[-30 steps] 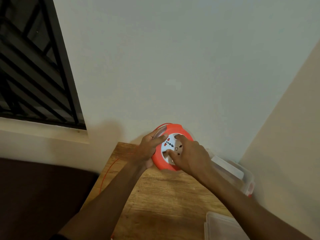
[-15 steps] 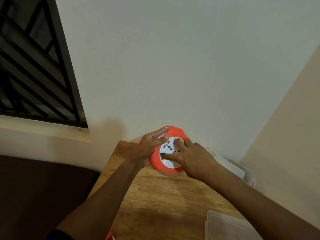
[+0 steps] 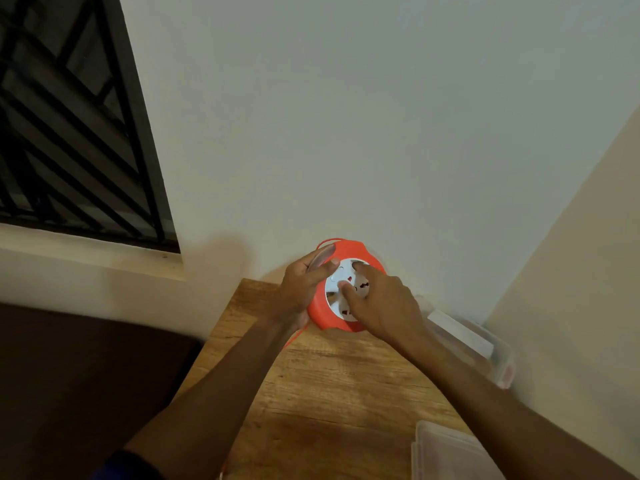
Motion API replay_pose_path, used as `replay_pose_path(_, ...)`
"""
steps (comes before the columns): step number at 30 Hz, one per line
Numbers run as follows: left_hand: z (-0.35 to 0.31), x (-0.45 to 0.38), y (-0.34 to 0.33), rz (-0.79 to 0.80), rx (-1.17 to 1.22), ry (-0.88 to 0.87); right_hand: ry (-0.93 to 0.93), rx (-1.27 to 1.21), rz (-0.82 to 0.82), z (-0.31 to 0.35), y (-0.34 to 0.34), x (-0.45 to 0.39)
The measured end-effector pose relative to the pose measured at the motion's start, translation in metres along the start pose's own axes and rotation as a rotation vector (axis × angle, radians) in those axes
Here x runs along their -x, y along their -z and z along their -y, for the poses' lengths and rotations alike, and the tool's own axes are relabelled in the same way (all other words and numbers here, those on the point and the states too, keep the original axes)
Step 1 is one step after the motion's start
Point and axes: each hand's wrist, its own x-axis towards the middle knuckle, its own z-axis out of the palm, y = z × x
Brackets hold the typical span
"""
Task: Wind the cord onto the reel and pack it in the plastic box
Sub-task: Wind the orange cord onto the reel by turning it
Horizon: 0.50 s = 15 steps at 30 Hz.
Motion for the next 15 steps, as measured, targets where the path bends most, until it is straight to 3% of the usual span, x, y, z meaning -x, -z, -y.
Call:
replay_pose_path(3, 0.001, 0.001, 0.003, 0.002, -0.008, 0.005, -0.120, -0.221, 0.111, -0.001, 0.000, 0.001)
replay_pose_path(6, 0.003, 0.001, 0.005, 0.006, -0.047, 0.018, -0.075, -0.168, 0.200, 0.000, -0.001, 0.008)
replay_pose_path(11, 0.000, 0.001, 0.010, -0.015, -0.114, 0.054, 0.415, 0.455, 0.080, -0.007, 0.005, 0.014)
replay_pose_path(15, 0.000, 0.002, 0.013, 0.040, -0.140, 0.088, 0.675, 0.541, 0.213, -0.014, 0.017, 0.008)
